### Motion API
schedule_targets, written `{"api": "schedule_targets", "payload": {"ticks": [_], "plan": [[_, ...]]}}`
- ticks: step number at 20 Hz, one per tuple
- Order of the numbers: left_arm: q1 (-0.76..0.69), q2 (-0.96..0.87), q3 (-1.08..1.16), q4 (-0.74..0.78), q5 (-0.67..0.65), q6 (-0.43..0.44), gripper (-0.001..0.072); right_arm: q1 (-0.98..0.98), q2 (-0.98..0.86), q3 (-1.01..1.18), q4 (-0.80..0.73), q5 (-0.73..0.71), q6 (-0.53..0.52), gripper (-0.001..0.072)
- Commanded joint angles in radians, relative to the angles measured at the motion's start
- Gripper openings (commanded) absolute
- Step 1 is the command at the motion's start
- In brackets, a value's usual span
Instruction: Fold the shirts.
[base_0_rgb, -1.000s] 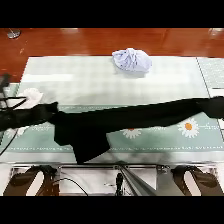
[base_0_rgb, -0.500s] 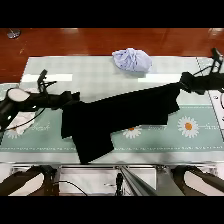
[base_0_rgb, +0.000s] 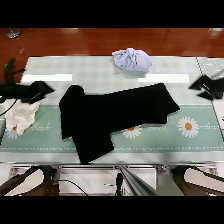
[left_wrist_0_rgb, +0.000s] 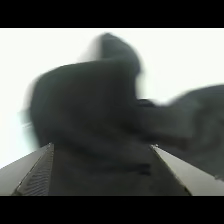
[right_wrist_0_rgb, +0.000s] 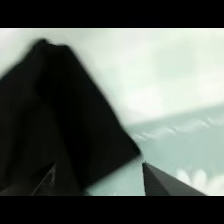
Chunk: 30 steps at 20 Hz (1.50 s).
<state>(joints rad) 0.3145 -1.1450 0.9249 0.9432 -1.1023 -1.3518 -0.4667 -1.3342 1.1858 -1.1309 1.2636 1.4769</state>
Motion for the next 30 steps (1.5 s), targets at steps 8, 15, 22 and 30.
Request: {"api": "schedule_targets", "payload": {"ticks": [8,15,22,30], "plan": [[0.112,-0.122,-0.278,-0.209,0.095,0.087,0.0702,-0.122,0.129,-0.484,0.41,-0.082,-0.328,0.0618],[0.008,-0.256,-0.161,-0.241,0.158,0.088,0.0702,-0.122,0.129,-0.484,0.403,-0.034,-0.338,0.0619],[-0.051,-0.261,-0.154,-0.241,0.22,0.088,0.0076,-0.122,0.129,-0.484,0.394,-0.032,-0.338,0.0618],[-0.051,-0.261,-0.145,-0.241,0.201,0.11,0.0024,-0.087,0.128,-0.521,0.201,-0.011,-0.23,0.0619]]}}
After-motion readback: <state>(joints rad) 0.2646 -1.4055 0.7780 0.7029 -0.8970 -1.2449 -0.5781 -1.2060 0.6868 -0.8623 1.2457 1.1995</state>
